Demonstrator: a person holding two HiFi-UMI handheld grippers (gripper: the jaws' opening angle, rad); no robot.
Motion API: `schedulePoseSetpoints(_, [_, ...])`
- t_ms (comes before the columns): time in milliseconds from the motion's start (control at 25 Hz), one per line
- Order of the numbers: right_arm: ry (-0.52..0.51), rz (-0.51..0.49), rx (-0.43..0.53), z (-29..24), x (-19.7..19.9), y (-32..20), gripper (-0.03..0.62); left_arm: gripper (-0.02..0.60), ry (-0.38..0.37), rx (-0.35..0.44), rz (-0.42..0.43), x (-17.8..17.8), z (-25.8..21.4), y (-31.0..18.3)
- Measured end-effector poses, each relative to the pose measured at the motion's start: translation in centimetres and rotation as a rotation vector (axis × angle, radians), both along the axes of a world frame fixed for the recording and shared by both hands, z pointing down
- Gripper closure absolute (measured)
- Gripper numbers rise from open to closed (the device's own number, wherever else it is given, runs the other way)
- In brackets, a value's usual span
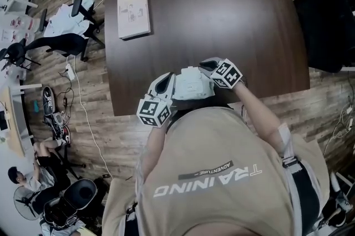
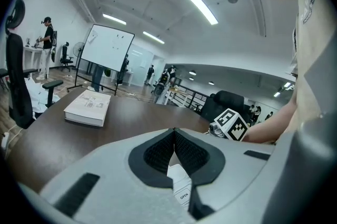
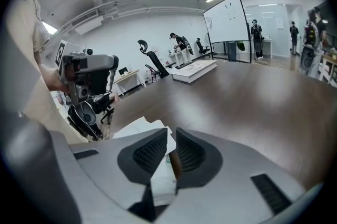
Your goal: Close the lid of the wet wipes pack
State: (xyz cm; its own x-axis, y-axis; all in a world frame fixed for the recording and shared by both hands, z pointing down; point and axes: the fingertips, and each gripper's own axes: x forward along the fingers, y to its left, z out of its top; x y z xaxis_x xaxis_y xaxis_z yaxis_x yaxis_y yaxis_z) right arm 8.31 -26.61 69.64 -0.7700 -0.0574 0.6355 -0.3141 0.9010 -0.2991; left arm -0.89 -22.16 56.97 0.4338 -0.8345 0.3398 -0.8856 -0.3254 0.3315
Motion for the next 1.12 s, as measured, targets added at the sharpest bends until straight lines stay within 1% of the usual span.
schedulePoseSetpoints(40, [0.005,0.001,-0.024,0.3,-0.1,-0.1,0.570,0.572,0.012,0.003,0.001,-0.1,0.0,-0.2])
schedulePoseSetpoints(120, [0.018,0.006,-0.066,0.7,-0.4,-0.1,0.500,0.572,0.025,0.009,0.004,-0.6,-0.2,-0.2])
schedulePoseSetpoints(280, [0.038,0.011,-0.154,1.7,-0.3,0.2,0.499,0.572,0.035,0.018,0.003,-1.3,-0.5,0.2])
schedulePoseSetpoints(400, [0.050,-0.009,-0.240,2.6,-0.5,0.3,0.500,0.572,0.039,0.019,0.000,-2.2,-0.4,0.2])
schedulePoseSetpoints(560, [0.070,-0.043,-0.328,3.7,-0.8,0.4,0.500,0.572,0.050,-0.006,-0.014,-3.3,0.4,0.3])
schedulePoseSetpoints(640, [0.068,-0.051,-0.350,3.7,-0.8,0.4,0.500,0.572,0.057,-0.012,-0.022,-3.5,0.4,0.7])
schedulePoseSetpoints(760, [0.061,-0.067,-0.357,3.1,-1.0,0.5,0.500,0.572,0.065,-0.021,-0.036,-4.1,0.5,1.5])
schedulePoseSetpoints(840, [0.060,-0.068,-0.342,2.7,-1.2,0.5,0.500,0.572,0.083,-0.033,-0.053,-4.7,0.7,2.0])
schedulePoseSetpoints(960, [0.050,-0.058,-0.291,2.0,-1.1,0.5,0.509,0.572,0.106,-0.039,-0.074,-5.6,0.9,2.2])
schedulePoseSetpoints(1120, [0.031,-0.043,-0.205,1.0,-1.0,0.4,0.513,0.572,0.102,-0.034,-0.060,-5.8,1.2,2.2])
